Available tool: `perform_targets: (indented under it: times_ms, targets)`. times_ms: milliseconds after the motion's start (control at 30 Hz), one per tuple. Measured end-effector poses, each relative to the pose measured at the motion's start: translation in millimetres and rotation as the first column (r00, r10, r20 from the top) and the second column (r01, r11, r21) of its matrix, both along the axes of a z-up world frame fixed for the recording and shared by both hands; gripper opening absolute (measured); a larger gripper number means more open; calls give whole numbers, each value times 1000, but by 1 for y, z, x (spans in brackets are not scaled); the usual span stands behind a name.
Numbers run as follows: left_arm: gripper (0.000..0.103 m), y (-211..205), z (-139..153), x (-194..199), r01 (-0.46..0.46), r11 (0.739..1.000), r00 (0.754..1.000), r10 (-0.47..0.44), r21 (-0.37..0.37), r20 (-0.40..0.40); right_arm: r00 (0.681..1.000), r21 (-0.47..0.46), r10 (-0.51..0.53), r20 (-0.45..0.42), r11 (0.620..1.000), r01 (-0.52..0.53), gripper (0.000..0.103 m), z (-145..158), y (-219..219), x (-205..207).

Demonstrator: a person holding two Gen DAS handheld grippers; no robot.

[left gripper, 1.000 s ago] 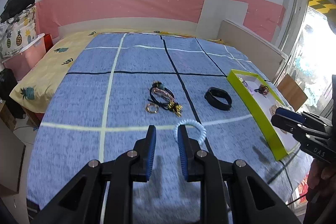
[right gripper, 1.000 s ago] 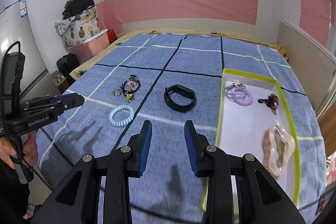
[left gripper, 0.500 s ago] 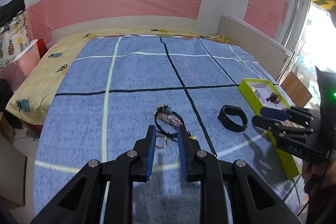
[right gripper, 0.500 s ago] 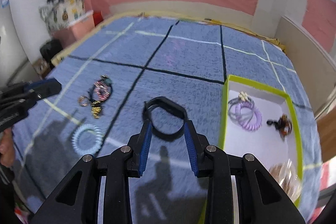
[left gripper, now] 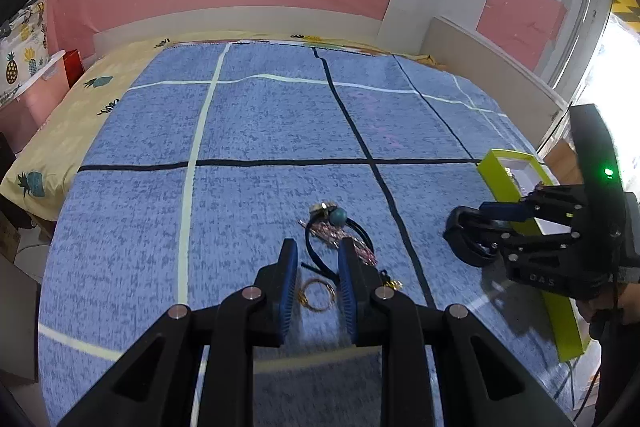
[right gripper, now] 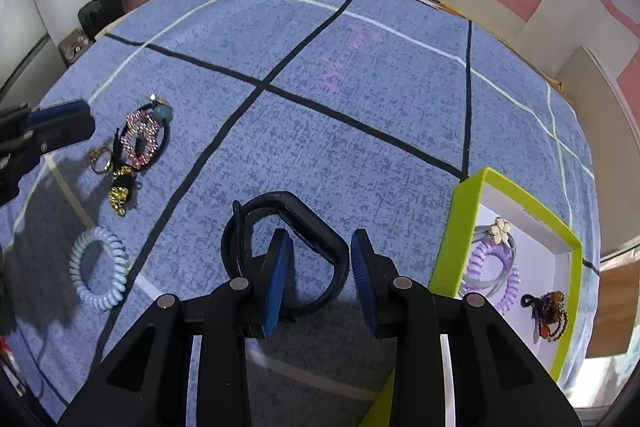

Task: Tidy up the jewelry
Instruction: 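Grasp the black band with the right gripper while the left reaches the rhinestone bracelet, then grasp the rhinestone bracelet with the left gripper and lift it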

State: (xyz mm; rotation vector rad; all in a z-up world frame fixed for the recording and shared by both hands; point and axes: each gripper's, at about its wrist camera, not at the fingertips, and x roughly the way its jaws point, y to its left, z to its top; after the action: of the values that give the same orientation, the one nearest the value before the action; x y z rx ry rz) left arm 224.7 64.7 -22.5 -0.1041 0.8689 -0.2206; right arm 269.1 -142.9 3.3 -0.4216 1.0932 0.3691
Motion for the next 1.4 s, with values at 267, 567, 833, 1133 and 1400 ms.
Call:
perform_targets:
  times_ms: [267, 567, 833, 1133, 1400]
  targets:
    - [22, -3, -8, 2, -1, 1000, 999, 1, -3, -34, 999, -11, -12, 41, 1000, 13, 15, 2, -1, -6]
    - [22, -25, -9, 3, 36, 999, 998, -38, -34, -59, 997, 29, -24, 67, 999, 22, 13, 11, -4, -12]
    - [22, -34, -18, 20, -22, 998, 992, 16, -50, -127, 996, 64, -29, 78, 998, 24, 13, 17, -9, -17]
    - [17, -36, -23, 29, -94, 995, 987, 89, -31, -136, 995, 100, -46, 90, 994, 37, 13, 23, -16, -24]
    - [7, -31, -16, 21, -94, 995, 992, 89, -40, -92, 992, 131, -61, 111, 990, 46, 13, 32, -22, -36]
